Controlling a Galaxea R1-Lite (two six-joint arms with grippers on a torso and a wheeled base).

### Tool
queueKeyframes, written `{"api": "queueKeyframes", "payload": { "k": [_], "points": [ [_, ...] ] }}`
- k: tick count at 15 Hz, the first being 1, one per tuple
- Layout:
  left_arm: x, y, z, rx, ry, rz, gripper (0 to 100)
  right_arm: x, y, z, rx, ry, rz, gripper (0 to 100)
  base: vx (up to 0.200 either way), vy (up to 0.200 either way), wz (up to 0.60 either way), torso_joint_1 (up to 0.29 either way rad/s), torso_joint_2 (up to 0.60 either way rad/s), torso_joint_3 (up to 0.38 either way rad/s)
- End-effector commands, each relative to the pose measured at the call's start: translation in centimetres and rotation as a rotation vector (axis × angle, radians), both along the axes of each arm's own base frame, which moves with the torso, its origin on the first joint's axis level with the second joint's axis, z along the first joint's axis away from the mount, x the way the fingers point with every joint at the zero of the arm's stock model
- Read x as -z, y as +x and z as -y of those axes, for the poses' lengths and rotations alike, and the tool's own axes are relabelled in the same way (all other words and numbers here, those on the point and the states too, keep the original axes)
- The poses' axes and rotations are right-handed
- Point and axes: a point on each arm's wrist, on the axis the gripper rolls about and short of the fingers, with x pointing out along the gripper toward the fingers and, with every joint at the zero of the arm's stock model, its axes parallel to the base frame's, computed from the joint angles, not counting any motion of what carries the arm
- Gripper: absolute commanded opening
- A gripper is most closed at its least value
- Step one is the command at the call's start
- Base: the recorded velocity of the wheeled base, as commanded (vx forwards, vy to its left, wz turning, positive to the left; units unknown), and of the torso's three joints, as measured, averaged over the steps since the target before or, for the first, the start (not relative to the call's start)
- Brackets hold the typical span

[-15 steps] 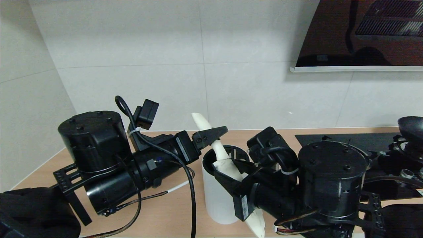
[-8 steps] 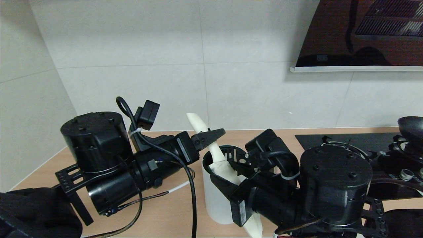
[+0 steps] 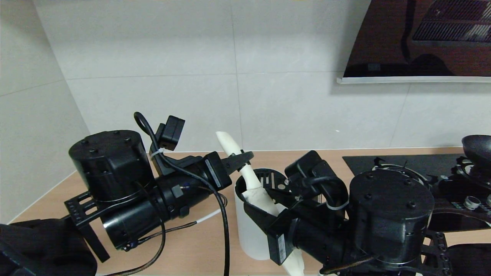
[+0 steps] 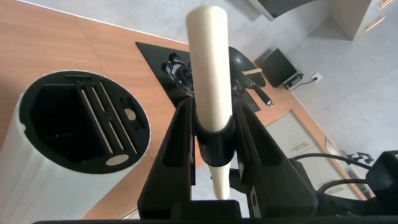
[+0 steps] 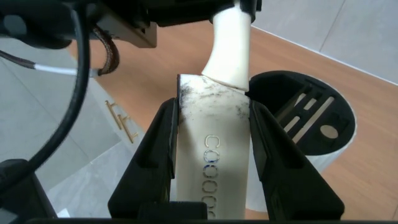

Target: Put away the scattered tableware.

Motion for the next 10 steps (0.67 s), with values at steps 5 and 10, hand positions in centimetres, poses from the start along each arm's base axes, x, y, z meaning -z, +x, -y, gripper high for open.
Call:
{"api": "queueKeyframes", "payload": {
  "k": [5,10],
  "points": [
    [-0.26,-0.04,-0.03,-0.001,-0.004,0.008,0,-0.51,0.09,0.21,0.008,0.021,0.01,100,0.0,0.0,0.0,0.0,0.0,0.0],
    [-0.64,0.09,-0.04,-0.024,-0.009,0.018,0,-0.77,0.12,0.44,0.014,0.031,0.013,100,0.0,0.0,0.0,0.0,0.0,0.0]
  ]
}}
